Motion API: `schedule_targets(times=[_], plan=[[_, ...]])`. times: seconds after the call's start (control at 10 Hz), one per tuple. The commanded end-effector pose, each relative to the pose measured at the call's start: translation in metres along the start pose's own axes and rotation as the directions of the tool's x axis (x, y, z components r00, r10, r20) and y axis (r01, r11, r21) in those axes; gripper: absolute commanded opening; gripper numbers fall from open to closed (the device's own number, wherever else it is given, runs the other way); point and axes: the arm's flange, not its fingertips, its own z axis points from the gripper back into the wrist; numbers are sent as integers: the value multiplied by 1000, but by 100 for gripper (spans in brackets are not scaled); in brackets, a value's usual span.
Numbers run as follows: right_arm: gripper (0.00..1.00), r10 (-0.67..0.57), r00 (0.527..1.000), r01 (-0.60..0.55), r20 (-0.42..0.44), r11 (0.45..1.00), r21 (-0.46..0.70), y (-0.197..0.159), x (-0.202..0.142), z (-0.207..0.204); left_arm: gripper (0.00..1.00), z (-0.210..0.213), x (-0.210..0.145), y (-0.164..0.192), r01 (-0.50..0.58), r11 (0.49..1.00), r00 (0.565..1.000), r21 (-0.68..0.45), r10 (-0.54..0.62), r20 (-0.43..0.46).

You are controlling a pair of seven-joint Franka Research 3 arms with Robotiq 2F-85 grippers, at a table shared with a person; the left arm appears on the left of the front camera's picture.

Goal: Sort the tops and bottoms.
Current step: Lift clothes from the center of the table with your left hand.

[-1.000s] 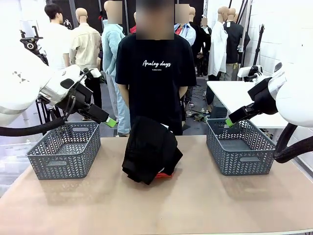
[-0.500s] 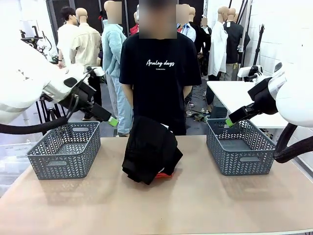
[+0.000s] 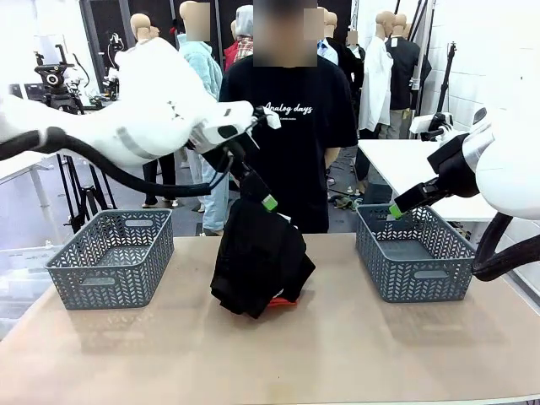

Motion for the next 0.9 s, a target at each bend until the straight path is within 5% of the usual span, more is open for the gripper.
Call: schedule_targets(times=[0.0,0.2,0.6,0.8], plan=[[100,1,1000,-1,-1,1000,10,-2,-1,-1,100,-6,4,17,-35,999,995,13,36,-89],[100,1,1000,-1,-1,1000,10,-2,-1,-1,100,-10,4,25,-65,998,988,22,67,-142],[100,1,1000,-1,-1,1000,10,-2,-1,-1,100,-21,-8,27,-39,999,993,14,40,-107],[100,1,1000,-1,-1,1000,10,-2,-1,-1,100,-16,7,24,-70,993,978,92,87,-189]])
